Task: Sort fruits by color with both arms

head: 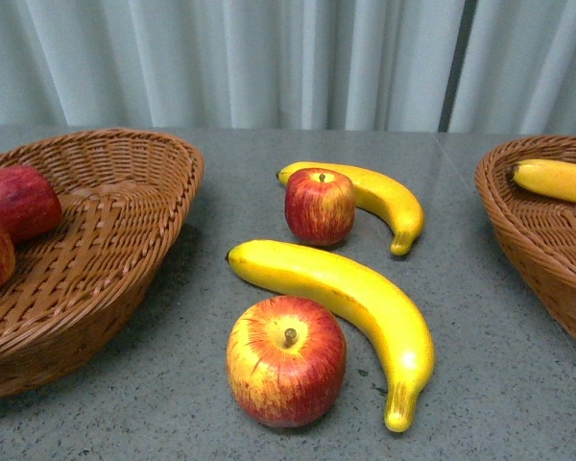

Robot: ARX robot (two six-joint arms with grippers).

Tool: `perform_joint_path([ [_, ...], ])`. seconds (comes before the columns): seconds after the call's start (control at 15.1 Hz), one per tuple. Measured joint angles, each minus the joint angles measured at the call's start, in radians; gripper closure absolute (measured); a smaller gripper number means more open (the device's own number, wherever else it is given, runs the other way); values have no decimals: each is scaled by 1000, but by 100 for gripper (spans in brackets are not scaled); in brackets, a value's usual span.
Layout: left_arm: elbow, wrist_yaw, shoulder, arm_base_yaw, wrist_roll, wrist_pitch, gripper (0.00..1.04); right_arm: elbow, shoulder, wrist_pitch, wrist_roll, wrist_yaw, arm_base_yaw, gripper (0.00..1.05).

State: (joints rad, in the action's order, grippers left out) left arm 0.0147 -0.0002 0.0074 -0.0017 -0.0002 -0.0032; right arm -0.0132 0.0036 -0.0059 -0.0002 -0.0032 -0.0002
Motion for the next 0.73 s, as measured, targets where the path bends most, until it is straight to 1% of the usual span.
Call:
perform_joint_path([
  [0.13, 0, -1, 0, 0, 0, -1, 7, 0, 0, 0, 0, 0, 0, 7],
  [0.2, 62, -181, 91, -77, -7, -171, 7, 0, 0, 0, 1, 2, 0, 7],
  [0.26, 144, -331, 272, -118, 6, -172, 7, 0, 0, 2, 0, 3, 0, 7],
  [0.33, 209, -362, 403, -78, 50, -43, 7, 0, 0, 3, 0, 4, 0, 7],
  [0.4, 317, -278, 597, -59, 123, 157, 7, 0, 0, 0, 0, 3, 0, 7],
  [0.46, 419, -155, 779, -98, 174, 248, 7, 0, 0, 1, 0, 3, 0, 7],
  [0.53, 542, -40, 999, -172, 246, 232, 7, 0, 0, 0, 0, 3, 0, 7],
  [0.59, 602, 11, 1119, -221, 274, 202, 7, 0, 0, 1, 0, 3, 0, 7],
  [0.66, 676, 71, 1238, -292, 303, 151, 7, 0, 0, 1, 0, 3, 0, 7],
  [0.73, 705, 95, 1280, -328, 312, 140, 7, 0, 0, 1, 0, 3, 0, 7],
])
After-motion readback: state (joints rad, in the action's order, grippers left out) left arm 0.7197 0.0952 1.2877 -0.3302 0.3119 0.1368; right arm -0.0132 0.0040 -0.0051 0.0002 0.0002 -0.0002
